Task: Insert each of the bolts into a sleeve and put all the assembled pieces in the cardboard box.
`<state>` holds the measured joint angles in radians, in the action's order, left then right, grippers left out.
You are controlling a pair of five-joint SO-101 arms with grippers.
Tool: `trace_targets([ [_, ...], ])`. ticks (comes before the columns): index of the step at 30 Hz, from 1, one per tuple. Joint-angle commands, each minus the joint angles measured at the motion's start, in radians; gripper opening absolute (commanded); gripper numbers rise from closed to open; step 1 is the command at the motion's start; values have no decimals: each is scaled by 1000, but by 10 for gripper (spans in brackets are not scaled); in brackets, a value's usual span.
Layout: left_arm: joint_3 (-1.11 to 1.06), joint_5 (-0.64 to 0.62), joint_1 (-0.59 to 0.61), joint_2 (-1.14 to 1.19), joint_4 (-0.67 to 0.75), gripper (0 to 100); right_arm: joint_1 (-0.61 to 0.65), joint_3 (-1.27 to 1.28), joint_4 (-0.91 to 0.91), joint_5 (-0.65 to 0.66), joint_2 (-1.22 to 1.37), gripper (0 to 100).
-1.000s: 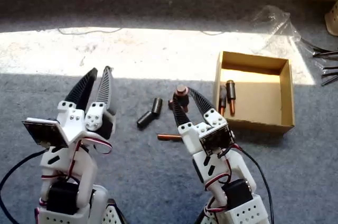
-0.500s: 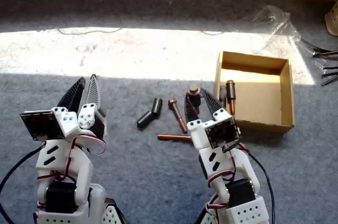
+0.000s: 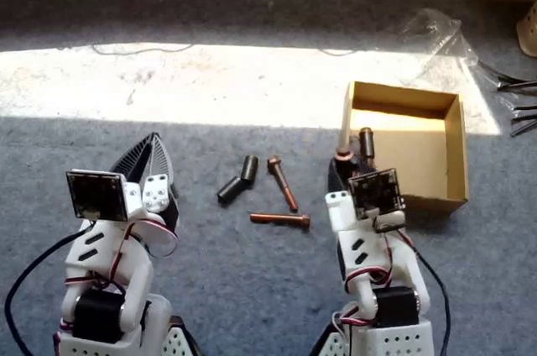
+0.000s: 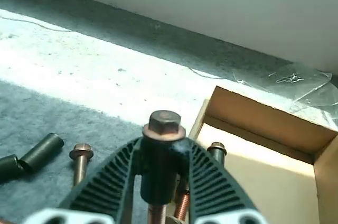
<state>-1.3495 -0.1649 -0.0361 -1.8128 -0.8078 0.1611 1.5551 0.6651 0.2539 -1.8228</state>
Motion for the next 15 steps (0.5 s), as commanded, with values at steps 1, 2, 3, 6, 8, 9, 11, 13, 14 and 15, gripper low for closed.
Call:
trace_targets([
  [1,45,9,-24,-13,-18,5,-58,-156,81,-8,-4,5],
  [2,38,9,-24,-13,-18,5,-70,-185,102,-8,-4,5],
  [3,25,9,-24,-13,-15,6,-82,-216,120,-8,-2,5],
  [6,-12,9,-24,-13,-14,6,-107,-315,174,-6,10,5],
  [8,-25,9,-24,-13,-14,6,-116,-387,213,-6,65,5],
  [9,-30,9,-24,-13,-14,6,-116,-423,223,-6,107,5],
  [11,-35,9,-22,-13,-14,6,-116,-483,228,-6,211,5],
  [13,-36,9,-19,-13,-14,6,-116,-541,225,-6,328,5],
  [14,-36,9,-19,-13,-14,6,-116,-568,225,-6,386,5],
  [15,-36,9,-19,-13,-14,6,-116,-596,225,-6,441,5],
])
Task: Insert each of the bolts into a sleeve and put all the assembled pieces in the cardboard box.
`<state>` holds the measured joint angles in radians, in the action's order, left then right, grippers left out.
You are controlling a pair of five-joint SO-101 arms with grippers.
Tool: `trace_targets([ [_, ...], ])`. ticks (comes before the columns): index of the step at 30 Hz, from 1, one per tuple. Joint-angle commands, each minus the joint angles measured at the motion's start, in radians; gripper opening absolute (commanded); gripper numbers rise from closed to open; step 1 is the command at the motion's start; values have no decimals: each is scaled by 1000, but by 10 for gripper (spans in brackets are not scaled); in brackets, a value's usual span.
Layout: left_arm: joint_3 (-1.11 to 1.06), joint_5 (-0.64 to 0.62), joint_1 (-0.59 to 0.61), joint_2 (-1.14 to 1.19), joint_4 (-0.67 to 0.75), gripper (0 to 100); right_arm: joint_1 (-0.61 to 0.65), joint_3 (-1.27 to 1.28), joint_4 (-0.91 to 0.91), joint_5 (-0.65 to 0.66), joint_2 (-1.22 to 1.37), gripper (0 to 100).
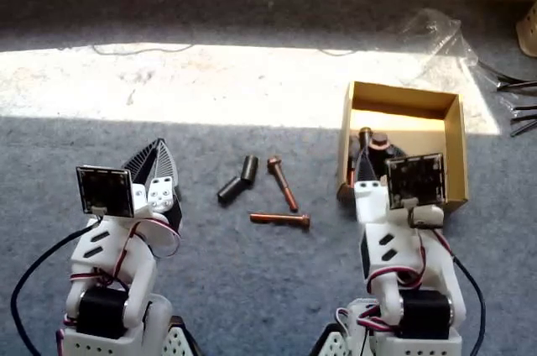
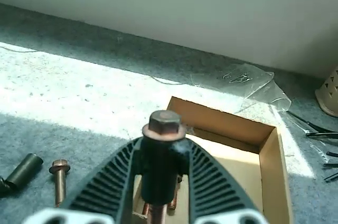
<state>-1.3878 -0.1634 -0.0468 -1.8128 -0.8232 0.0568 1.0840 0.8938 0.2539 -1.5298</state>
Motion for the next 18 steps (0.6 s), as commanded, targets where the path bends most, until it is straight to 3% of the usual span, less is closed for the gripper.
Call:
trace_targets([
  [1,2,8,-8,-13,2,6,-12,-153,-4,-6,202,5],
  [6,1,8,-7,-13,2,6,-16,-263,-5,-6,441,5],
  [13,1,8,-7,-13,-2,6,-142,-467,-5,-6,776,5],
  [18,1,8,-7,-13,-2,6,-162,-588,-5,-6,1023,5],
])
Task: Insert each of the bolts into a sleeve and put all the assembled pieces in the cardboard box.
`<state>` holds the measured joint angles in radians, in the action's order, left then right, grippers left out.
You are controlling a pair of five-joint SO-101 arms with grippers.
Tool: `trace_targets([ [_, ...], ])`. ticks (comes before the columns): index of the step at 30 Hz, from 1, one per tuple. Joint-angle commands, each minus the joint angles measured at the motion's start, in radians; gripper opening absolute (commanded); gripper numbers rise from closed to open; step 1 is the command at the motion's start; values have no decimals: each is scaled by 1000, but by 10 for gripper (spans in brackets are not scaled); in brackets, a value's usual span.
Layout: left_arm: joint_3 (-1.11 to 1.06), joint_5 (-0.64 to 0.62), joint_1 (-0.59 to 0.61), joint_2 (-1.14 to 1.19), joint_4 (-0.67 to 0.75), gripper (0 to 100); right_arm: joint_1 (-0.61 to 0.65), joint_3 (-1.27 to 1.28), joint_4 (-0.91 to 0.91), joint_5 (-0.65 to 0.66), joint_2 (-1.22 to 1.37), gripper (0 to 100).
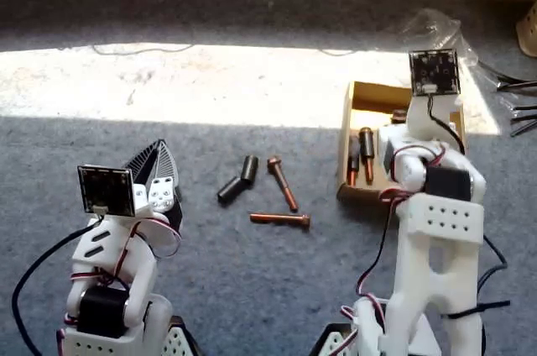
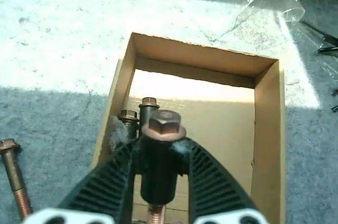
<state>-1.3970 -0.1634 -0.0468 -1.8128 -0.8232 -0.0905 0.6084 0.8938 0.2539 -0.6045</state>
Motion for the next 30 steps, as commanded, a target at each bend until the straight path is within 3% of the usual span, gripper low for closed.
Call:
trace_targets([
  [1,8,8,-7,-13,-2,6,-15,-139,-5,-6,151,5],
  [17,-74,8,-7,-13,81,7,-16,-479,-5,-6,751,9],
  [30,-74,8,-7,-13,81,6,-16,-619,-5,-6,944,11],
])
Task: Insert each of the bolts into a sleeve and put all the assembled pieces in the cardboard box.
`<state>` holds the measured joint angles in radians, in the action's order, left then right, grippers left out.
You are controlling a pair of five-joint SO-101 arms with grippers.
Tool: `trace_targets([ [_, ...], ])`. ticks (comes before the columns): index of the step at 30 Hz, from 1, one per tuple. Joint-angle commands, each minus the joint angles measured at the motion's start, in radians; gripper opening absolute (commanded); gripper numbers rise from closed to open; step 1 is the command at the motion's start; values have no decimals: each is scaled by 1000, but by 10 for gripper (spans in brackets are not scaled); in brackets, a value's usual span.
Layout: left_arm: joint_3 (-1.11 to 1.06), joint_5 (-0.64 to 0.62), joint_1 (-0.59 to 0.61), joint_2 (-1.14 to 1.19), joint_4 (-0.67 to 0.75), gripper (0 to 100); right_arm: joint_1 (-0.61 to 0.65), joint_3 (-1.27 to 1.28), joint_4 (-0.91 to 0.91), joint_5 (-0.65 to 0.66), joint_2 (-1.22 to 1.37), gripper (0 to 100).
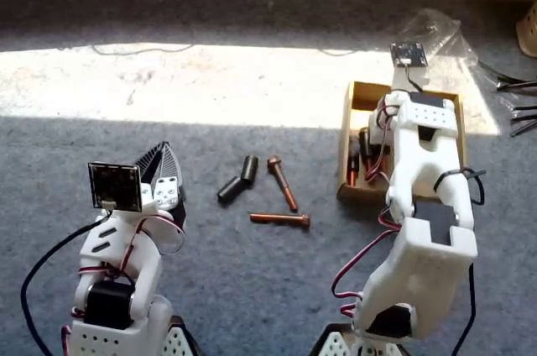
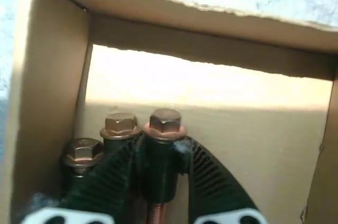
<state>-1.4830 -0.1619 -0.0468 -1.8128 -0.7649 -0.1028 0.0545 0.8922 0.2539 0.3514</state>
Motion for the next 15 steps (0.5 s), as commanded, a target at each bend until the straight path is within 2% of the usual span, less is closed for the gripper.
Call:
trace_targets([
  [1,12,6,-7,-13,23,6,-4,-70,-2,-6,-4,11],
  [4,12,6,-7,-13,23,6,-4,-70,-2,-6,4,39],
  [9,12,6,-7,-13,23,6,-1,-70,2,-6,1,168],
  [15,19,6,-7,-13,18,6,2,-70,4,61,-35,176],
])
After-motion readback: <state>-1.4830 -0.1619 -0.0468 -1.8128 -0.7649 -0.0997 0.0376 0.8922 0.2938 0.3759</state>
